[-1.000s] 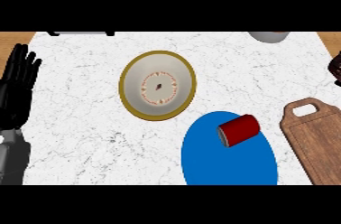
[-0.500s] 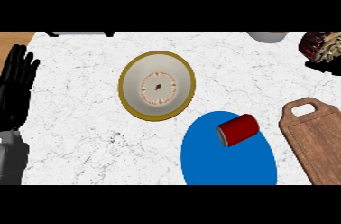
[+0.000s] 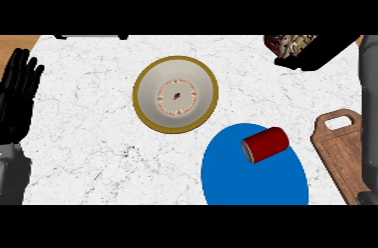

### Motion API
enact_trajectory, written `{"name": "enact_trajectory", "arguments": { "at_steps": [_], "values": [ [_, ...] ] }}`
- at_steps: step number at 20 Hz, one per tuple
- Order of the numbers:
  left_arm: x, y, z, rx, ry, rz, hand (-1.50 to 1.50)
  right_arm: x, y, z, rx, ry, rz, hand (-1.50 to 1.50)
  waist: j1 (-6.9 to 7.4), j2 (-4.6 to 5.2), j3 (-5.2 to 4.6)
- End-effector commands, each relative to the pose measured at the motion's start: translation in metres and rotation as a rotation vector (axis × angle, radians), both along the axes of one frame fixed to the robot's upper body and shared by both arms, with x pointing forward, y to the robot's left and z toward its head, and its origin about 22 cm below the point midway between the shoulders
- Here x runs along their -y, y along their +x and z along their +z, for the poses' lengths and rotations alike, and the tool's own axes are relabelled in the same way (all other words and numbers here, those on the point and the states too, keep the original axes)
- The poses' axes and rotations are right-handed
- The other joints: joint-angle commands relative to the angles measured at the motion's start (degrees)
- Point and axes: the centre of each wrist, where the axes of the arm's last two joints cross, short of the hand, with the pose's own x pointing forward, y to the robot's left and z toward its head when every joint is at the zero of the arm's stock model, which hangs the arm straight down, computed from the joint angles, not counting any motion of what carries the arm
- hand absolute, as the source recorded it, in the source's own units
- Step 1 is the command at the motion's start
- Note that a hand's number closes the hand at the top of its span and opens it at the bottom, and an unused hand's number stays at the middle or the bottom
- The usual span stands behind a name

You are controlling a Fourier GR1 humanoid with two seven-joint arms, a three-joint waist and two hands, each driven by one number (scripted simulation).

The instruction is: Pick the cupcake from the plate and place it in the bowl

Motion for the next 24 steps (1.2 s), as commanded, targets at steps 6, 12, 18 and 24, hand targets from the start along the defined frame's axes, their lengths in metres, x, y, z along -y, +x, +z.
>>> {"name": "enact_trajectory", "arguments": {
  "at_steps": [6,12,18,24],
  "values": [
    [0.001,-0.008,0.008,-0.004,-0.016,-0.030,0.00,-0.096,0.010,-0.035,-0.120,-0.078,0.046,1.50,0.64,0.18,0.05],
    [0.014,0.000,0.002,0.009,-0.002,-0.009,0.00,-0.140,0.014,-0.086,-0.127,-0.109,0.058,1.50,0.54,0.29,0.06],
    [0.008,-0.004,-0.007,0.018,-0.008,-0.026,0.00,-0.151,0.030,-0.138,-0.119,-0.240,-0.051,1.50,1.09,0.49,0.04],
    [0.000,0.005,-0.002,0.017,0.008,-0.008,0.00,-0.149,0.037,-0.186,-0.283,-0.082,-0.198,-1.50,2.16,0.74,0.05]
  ]
}}
